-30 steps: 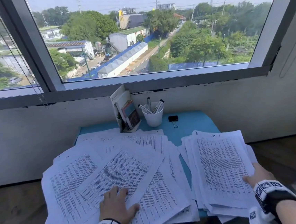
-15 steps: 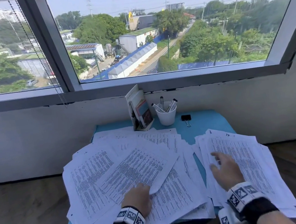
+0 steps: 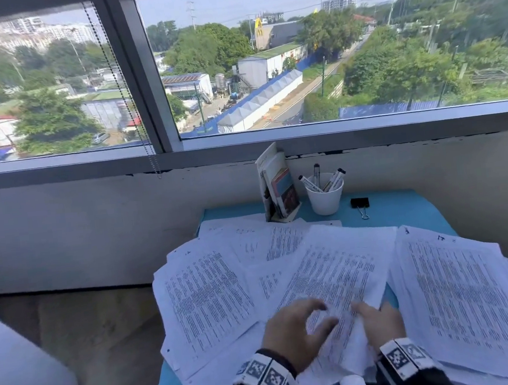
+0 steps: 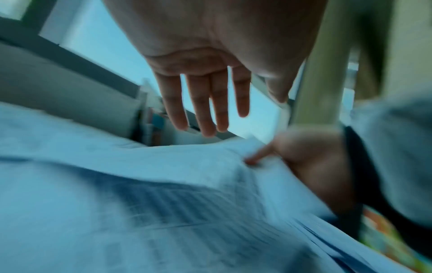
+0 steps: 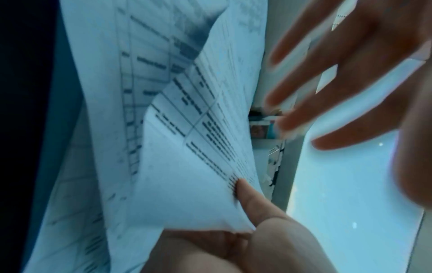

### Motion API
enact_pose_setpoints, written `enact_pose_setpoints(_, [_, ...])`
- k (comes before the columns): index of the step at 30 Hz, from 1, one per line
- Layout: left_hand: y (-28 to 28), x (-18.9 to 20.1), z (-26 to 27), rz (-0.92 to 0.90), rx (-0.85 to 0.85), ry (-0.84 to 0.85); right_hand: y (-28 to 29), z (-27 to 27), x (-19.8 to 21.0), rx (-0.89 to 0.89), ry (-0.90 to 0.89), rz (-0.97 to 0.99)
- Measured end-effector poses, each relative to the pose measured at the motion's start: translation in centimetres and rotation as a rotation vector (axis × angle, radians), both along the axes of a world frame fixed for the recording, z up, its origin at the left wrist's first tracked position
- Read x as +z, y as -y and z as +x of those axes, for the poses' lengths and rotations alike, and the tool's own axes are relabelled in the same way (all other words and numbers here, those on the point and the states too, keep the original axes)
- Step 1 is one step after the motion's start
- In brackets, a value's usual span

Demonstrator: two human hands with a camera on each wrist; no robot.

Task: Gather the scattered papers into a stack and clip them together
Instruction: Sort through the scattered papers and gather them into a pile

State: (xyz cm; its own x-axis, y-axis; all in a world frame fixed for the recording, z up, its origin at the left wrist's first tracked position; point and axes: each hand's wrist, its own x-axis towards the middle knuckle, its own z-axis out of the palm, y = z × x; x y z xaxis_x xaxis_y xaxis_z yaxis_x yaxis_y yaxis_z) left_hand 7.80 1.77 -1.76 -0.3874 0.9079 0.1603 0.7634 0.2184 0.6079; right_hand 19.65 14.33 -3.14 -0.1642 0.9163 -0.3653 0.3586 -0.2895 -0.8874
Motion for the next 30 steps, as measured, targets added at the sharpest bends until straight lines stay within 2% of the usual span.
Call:
enact_pose_setpoints(2, [1.2, -1.2, -3.0, -0.016, 0.248, 0.063, -0.6, 0.8, -0.8, -0.026, 0.067, -0.025])
enact_pose_setpoints(4, [2.3, -2.6, -5.8, -0.184, 0.467, 0.109, -0.8, 1.5, -2.0, -0.027, 0.114, -0.040])
enact_pose_setpoints(5, [2.6, -3.2, -6.8, -0.284, 0.514, 0.138, -0.9, 1.7, -2.7, -0.022, 0.135, -0.047])
enact_pose_setpoints(8, [2.0, -4.3, -7.8, -0.432, 0.557, 0.186, -1.3, 2.1, -4.0, 0.033, 0.170, -0.067])
enact_pose_setpoints(12, [-0.5, -4.3, -7.3, -0.597, 0.607, 0.131, -2.0, 2.1, -4.9, 0.047, 0.156, -0.094])
enact_pose_setpoints(15, [-2.0, -4.0, -6.2, -0.577, 0.583, 0.159, -2.0, 2.1, -5.2, 0.049, 0.140, -0.111])
enact_pose_setpoints(19, [-2.2, -3.4, -5.2, -0.294, 0.614, 0.382, -2.6, 2.8, -6.5, 0.069, 0.043, -0.169])
enact_pose_setpoints(22, [-1.2, -2.6, -5.6, -0.085, 0.715, 0.388, -2.9, 3.7, -6.4, 0.011, -0.053, -0.178])
enact_pose_setpoints(26, [1.4, 0.5, -8.5, 0.278, 0.962, 0.414, -2.8, 4.7, -6.0, -0.035, -0.137, -0.167])
enact_pose_setpoints(30, [4.9, 3.9, -13.9, 0.782, 1.256, 0.474, -2.0, 4.2, -5.8, 0.007, -0.115, -0.093])
